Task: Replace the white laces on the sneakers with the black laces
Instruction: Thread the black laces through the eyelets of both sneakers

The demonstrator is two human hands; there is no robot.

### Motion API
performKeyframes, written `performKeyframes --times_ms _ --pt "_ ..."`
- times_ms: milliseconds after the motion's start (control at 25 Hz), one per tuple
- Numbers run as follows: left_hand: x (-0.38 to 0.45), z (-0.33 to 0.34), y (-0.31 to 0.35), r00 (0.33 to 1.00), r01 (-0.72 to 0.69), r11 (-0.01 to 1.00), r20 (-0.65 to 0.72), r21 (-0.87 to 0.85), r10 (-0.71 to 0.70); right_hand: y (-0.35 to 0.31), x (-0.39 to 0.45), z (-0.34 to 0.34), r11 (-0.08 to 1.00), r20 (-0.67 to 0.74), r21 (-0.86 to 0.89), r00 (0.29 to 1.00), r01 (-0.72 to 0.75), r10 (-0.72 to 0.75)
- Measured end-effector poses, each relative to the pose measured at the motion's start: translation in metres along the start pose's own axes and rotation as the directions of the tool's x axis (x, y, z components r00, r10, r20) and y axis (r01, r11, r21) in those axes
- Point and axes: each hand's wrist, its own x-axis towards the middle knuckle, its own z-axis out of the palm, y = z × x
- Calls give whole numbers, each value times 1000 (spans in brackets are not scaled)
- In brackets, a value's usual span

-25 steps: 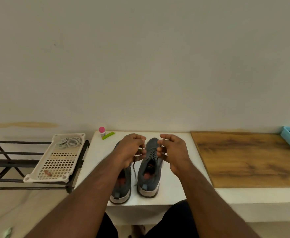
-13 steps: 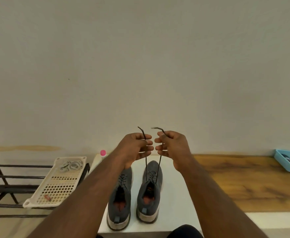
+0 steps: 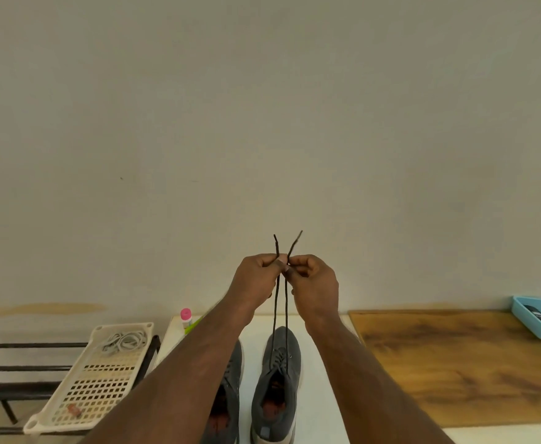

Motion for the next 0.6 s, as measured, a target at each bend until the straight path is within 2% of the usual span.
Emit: performKeyframes --times_ms 280,520,600 --pt "8 12 3 1000 1 1000 2 17 -1 4 3 -4 998 34 8 997 70 -70" --pt "7 16 5 999 45 995 27 -92 -43 4 5 -11 996 73 32 994 78 -80" --pt "9 15 5 999 35 994 17 -102 -34 -2 8 -16 994 63 96 996 55 -61"
